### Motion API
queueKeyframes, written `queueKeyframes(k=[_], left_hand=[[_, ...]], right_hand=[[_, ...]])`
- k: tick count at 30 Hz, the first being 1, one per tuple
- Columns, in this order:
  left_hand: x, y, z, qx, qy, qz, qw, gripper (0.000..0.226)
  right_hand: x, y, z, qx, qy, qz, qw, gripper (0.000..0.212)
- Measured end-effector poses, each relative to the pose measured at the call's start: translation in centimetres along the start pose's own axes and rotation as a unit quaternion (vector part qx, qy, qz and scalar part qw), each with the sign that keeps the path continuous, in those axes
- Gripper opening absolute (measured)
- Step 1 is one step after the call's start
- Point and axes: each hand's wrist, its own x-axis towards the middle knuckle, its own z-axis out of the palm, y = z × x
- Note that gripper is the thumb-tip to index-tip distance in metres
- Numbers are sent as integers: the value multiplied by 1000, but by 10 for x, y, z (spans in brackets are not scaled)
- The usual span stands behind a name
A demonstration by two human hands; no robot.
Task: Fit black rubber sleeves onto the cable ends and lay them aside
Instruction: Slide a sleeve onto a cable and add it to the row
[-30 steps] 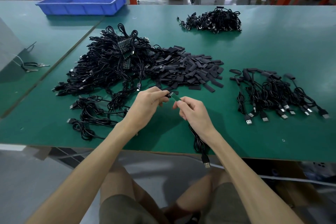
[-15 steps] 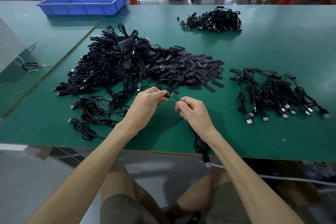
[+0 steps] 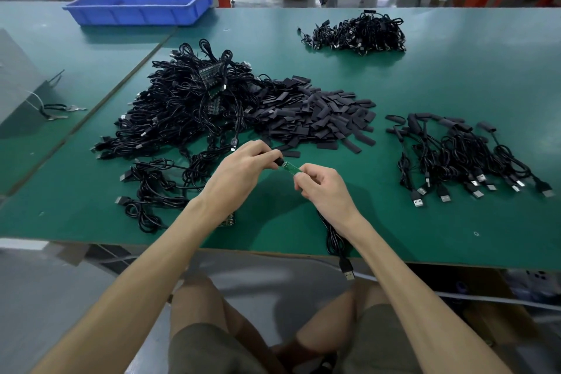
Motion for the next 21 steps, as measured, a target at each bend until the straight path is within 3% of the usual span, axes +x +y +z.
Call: queueKeyframes(k=[7,21], left_hand=[[2,-1,-8,21,-42,49,998,51],[0,3,-4,14,-44,70,996,36]], right_hand=[[1,2,0,-12,-19,0,1000,33],[4,7,-1,12,-35,4,999,30]])
